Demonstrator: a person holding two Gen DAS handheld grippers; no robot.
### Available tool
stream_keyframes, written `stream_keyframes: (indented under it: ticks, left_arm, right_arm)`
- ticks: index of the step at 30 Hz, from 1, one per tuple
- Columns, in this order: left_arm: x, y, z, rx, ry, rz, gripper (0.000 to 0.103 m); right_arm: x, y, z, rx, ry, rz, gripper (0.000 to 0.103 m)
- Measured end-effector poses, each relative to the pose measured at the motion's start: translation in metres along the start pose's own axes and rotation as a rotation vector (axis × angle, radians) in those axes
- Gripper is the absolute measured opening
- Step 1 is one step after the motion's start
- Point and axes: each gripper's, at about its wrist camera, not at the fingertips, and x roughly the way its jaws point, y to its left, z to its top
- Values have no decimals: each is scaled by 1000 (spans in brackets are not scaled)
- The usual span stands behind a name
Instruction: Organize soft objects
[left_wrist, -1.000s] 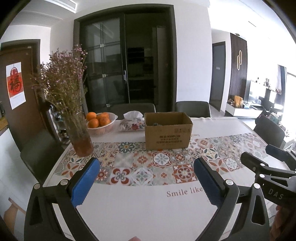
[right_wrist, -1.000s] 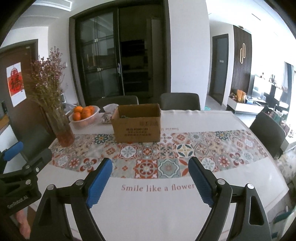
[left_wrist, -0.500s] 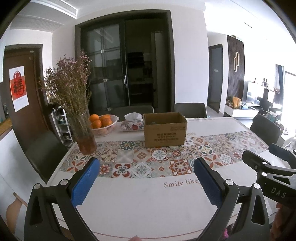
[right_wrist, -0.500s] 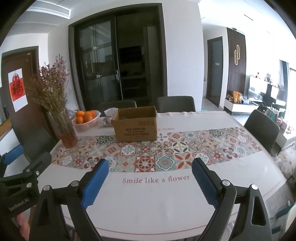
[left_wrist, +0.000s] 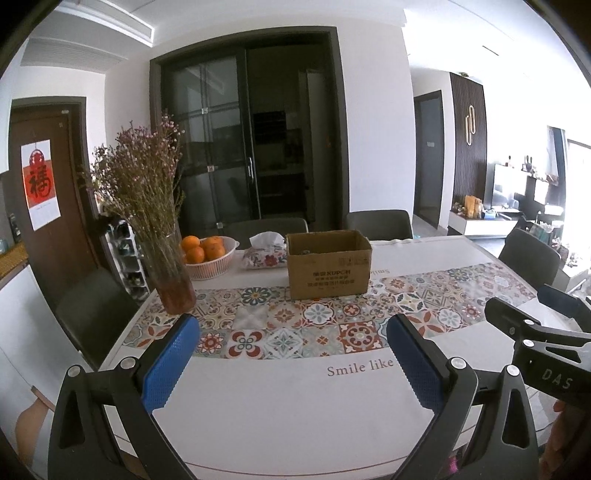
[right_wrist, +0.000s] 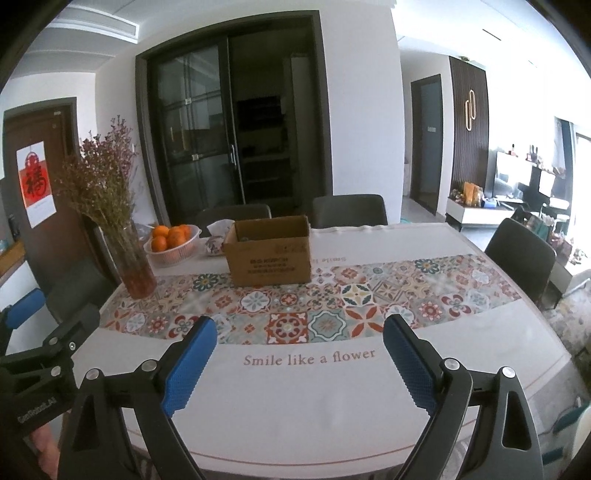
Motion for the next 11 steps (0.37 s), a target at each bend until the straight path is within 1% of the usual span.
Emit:
stream_keyframes:
  ticks: [11]
  left_arm:
    - [2,3,-3,-16,11,1,103]
  right_arm:
    - [3,5,0,-8,6,3,93]
